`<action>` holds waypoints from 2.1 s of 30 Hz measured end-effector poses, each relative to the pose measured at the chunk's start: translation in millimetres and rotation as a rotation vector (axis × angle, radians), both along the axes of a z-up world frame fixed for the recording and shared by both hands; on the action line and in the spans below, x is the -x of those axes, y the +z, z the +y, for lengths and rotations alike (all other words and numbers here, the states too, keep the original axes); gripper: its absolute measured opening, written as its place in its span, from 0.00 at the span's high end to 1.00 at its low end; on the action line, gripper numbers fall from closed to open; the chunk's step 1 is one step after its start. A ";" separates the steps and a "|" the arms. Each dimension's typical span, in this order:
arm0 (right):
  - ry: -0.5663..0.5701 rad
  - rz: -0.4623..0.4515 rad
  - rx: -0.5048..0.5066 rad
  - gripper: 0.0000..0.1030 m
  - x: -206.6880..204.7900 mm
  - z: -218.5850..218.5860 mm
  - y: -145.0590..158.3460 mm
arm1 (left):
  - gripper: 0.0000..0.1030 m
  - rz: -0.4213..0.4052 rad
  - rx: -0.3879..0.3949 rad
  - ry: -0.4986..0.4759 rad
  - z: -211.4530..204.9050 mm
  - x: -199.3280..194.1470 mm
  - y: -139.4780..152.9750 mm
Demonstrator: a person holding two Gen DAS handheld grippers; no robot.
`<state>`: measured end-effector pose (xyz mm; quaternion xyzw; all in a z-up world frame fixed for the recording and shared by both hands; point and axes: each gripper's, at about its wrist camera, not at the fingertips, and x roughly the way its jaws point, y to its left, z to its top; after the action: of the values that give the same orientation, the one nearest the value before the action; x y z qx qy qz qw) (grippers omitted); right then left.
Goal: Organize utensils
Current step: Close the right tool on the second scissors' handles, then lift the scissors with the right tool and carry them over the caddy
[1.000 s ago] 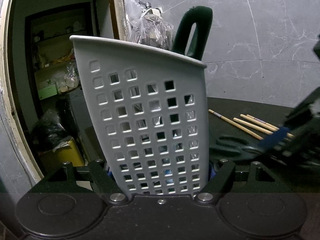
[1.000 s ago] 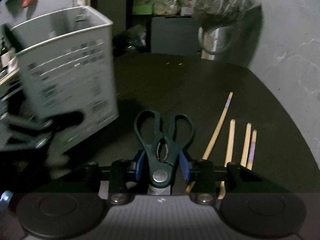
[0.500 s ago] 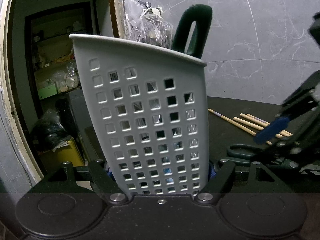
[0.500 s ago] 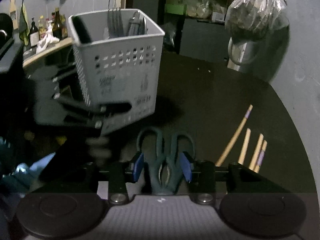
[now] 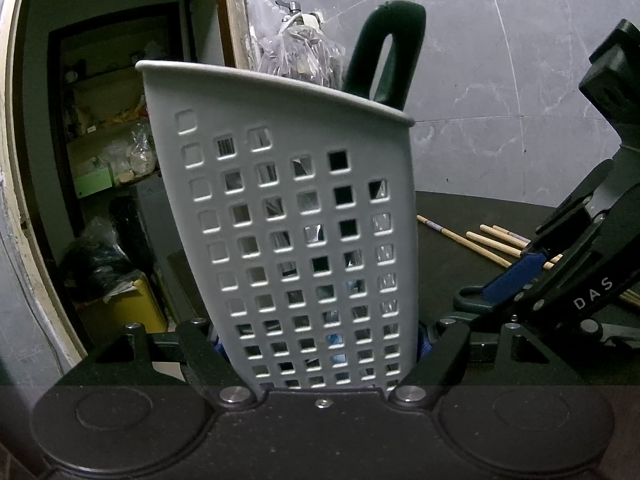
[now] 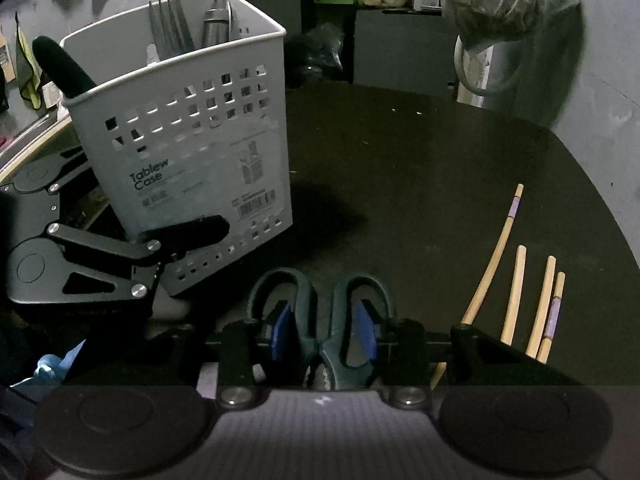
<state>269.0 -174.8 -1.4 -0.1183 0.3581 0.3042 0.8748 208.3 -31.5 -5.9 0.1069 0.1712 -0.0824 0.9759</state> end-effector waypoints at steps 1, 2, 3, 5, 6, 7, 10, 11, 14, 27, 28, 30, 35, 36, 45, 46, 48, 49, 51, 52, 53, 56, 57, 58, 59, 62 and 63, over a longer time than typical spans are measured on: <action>0.002 0.002 0.000 0.59 -0.7 0.3 0.1 | 0.24 0.000 0.000 0.000 0.1 -0.5 0.2; 0.004 0.003 0.002 0.59 -1.1 0.9 0.2 | 0.24 0.000 0.000 0.001 -0.1 -0.5 0.2; 0.005 0.003 0.007 0.60 -1.1 1.8 0.2 | 0.24 0.000 -0.001 0.000 0.0 -0.2 -0.2; 0.001 0.006 0.015 0.64 -1.1 3.5 0.5 | 0.24 0.000 -0.001 0.001 -0.3 -0.2 -0.2; -0.006 0.011 0.013 0.68 -1.4 4.4 0.6 | 0.24 0.001 -0.001 0.001 -0.1 -0.2 -0.3; -0.014 0.017 0.012 0.68 -1.6 4.7 0.7 | 0.24 0.001 -0.001 0.001 0.0 -0.2 -0.3; -0.032 0.026 0.013 0.69 -1.7 6.7 1.8 | 0.24 0.001 0.001 0.000 -0.2 -0.3 -0.2; -0.034 0.029 0.011 0.69 -1.9 7.1 3.1 | 0.24 0.002 0.001 -0.001 -0.5 -0.5 -0.2; -0.036 0.016 -0.028 0.69 0.9 1.8 5.1 | 0.24 0.002 0.003 -0.002 1.0 -0.2 0.1; -0.081 -0.340 -0.294 0.68 50.8 -37.8 46.1 | 0.24 0.002 0.001 0.000 2.4 -0.5 0.3; -0.083 -0.367 -0.316 0.68 53.8 -39.4 48.8 | 0.24 0.002 0.000 0.000 2.4 -0.5 0.3; -0.087 -0.418 -0.358 0.68 58.6 -45.2 54.2 | 0.24 0.002 0.000 0.001 2.6 -0.7 0.5; -0.109 -0.512 -0.473 0.68 64.8 -55.5 58.1 | 0.23 0.001 -0.002 0.001 2.5 0.0 0.3; -0.114 -0.525 -0.488 0.68 65.2 -57.2 57.3 | 0.23 0.001 -0.002 0.001 2.4 0.0 0.3; -0.147 -0.598 -0.566 0.68 79.0 -73.9 45.7 | 0.23 0.002 -0.002 0.001 2.5 0.0 0.5; -0.146 -0.598 -0.572 0.68 81.8 -74.0 44.8 | 0.23 0.001 -0.002 0.001 2.3 0.1 0.3; -0.145 -0.601 -0.575 0.68 85.5 -76.5 43.2 | 0.23 0.001 -0.002 0.001 2.3 0.2 0.2; -0.142 -0.603 -0.575 0.68 88.1 -77.6 42.3 | 0.23 0.001 -0.002 0.001 2.3 0.3 0.2; -0.136 -0.607 -0.577 0.68 93.9 -78.8 40.1 | 0.23 0.001 -0.002 0.001 2.3 0.3 0.2; -0.133 -0.607 -0.580 0.68 95.7 -80.7 39.2 | 0.23 0.001 -0.002 0.001 2.2 0.3 0.1; -0.131 -0.606 -0.584 0.68 97.6 -82.3 38.4 | 0.23 0.002 -0.003 0.002 2.6 0.2 0.1; -0.132 -0.603 -0.598 0.67 100.9 -86.9 36.6 | 0.23 0.002 -0.005 0.004 1.9 1.4 0.4; -0.138 -0.603 -0.600 0.67 101.8 -87.9 36.1 | 0.23 0.002 -0.006 0.004 2.1 1.6 0.5; -0.141 -0.602 -0.600 0.67 102.7 -89.0 35.9 | 0.23 0.002 -0.006 0.004 1.7 1.6 0.3; -0.142 -0.600 -0.600 0.67 103.3 -89.6 36.0 | 0.23 0.002 -0.006 0.004 1.9 1.7 0.4; -0.142 -0.596 -0.598 0.67 103.6 -90.4 36.9 | 0.23 0.002 -0.006 0.004 1.7 2.3 0.5; -0.141 -0.597 -0.598 0.67 103.8 -90.3 36.8 | 0.23 0.002 -0.006 0.004 1.8 2.4 0.5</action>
<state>165.2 -265.1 35.5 0.0824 -0.0075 0.2867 0.9545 205.9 -29.7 -5.3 0.1093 0.1727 -0.0798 0.9756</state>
